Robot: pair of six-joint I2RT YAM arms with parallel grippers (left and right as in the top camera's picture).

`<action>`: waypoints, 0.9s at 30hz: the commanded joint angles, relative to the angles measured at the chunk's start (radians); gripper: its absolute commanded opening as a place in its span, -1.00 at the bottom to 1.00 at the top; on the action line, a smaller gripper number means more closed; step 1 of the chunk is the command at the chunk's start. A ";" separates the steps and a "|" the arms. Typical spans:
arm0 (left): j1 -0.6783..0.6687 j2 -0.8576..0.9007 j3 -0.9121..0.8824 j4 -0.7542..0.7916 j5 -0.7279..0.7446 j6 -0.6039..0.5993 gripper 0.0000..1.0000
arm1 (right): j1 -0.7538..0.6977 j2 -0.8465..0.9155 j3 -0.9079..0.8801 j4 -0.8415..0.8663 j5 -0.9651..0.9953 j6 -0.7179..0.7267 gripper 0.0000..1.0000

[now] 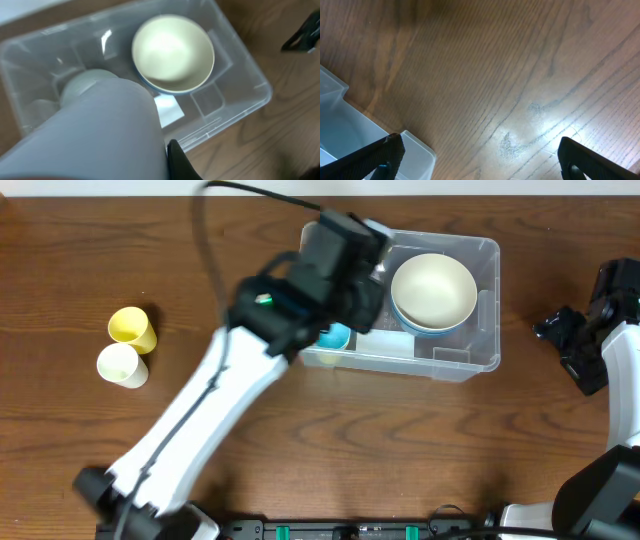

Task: Pack container
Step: 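Carry the pink cup into the bin beside the bowls and release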

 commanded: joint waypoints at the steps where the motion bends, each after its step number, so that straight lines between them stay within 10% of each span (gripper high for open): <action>1: -0.016 0.064 -0.006 0.021 -0.033 0.017 -0.88 | -0.003 0.000 -0.003 0.001 0.008 0.013 0.99; 27: -0.017 0.324 -0.006 0.097 -0.009 0.016 -0.88 | -0.003 0.000 -0.003 0.001 0.008 0.013 0.99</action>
